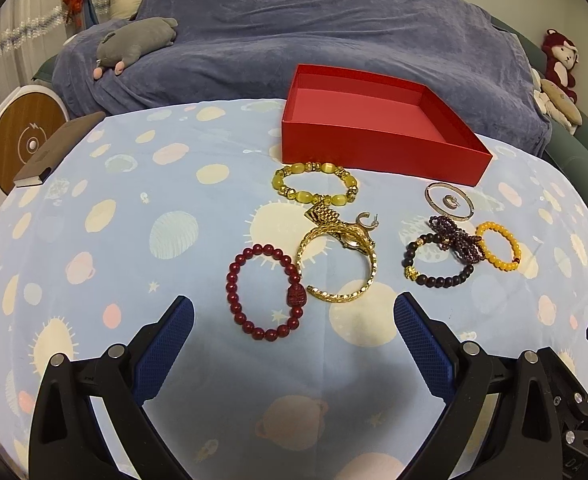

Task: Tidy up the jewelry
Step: 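Lower the left gripper onto the gold chain bangle and close it, then close the right gripper on the orange bead bracelet while the left gripper lifts the gold bangle, then carry both bracelets into the red box and open both grippers, then grasp the red bead bracelet with the left gripper while the right grasps the purple beaded bracelet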

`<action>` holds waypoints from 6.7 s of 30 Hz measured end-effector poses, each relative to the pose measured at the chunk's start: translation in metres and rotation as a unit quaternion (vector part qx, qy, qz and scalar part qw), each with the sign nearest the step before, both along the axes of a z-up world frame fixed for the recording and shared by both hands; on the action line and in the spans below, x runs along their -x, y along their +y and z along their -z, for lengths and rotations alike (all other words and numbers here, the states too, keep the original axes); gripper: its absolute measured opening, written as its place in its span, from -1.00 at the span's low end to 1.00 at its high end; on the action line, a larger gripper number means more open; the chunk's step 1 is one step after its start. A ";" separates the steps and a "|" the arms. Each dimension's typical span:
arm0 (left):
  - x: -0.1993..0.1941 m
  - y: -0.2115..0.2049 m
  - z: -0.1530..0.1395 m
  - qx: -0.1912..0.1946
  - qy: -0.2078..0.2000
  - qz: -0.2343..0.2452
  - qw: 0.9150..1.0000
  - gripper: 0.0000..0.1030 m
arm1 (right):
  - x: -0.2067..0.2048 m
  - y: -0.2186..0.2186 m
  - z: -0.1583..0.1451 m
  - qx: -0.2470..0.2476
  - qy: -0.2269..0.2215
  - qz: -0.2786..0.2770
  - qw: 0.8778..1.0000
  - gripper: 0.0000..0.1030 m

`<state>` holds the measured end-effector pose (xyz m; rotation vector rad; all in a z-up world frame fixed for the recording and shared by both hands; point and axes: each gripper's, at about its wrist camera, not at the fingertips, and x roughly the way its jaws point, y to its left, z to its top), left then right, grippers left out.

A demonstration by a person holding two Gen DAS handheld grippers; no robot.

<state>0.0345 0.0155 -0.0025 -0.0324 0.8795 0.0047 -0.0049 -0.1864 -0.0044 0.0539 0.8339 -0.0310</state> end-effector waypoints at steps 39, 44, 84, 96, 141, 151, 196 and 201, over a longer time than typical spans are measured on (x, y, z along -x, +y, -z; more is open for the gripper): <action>-0.041 -0.013 0.016 0.033 0.029 0.074 0.996 -0.67 | -0.053 -0.005 0.009 -0.023 0.032 -0.003 0.999 0.86; -0.043 -0.003 0.016 0.042 0.034 0.064 0.996 -0.67 | -0.075 -0.010 0.003 -0.015 0.037 -0.006 0.999 0.86; -0.048 0.005 0.015 0.019 0.011 0.056 0.998 0.03 | -0.114 -0.023 0.038 -0.021 0.075 -0.003 0.997 0.45; -0.045 0.012 0.018 0.029 0.017 0.049 0.998 0.03 | -0.123 -0.036 0.036 -0.017 0.060 0.020 0.998 0.12; -0.234 -0.020 -0.094 0.043 -0.054 0.103 0.992 0.02 | -0.290 -0.006 -0.098 -0.109 -0.034 -0.089 0.989 -0.86; -0.303 -0.035 -0.045 0.046 0.003 0.111 0.993 0.04 | -0.353 -0.001 -0.034 -0.088 0.016 -0.068 0.994 -0.82; -0.057 0.063 0.007 0.000 0.051 0.055 0.997 0.43 | -0.102 0.004 0.000 -0.066 0.043 -0.086 0.993 0.03; -0.047 0.068 0.011 -0.008 0.053 0.066 0.996 0.43 | -0.100 0.015 0.010 -0.053 0.053 -0.098 0.992 0.00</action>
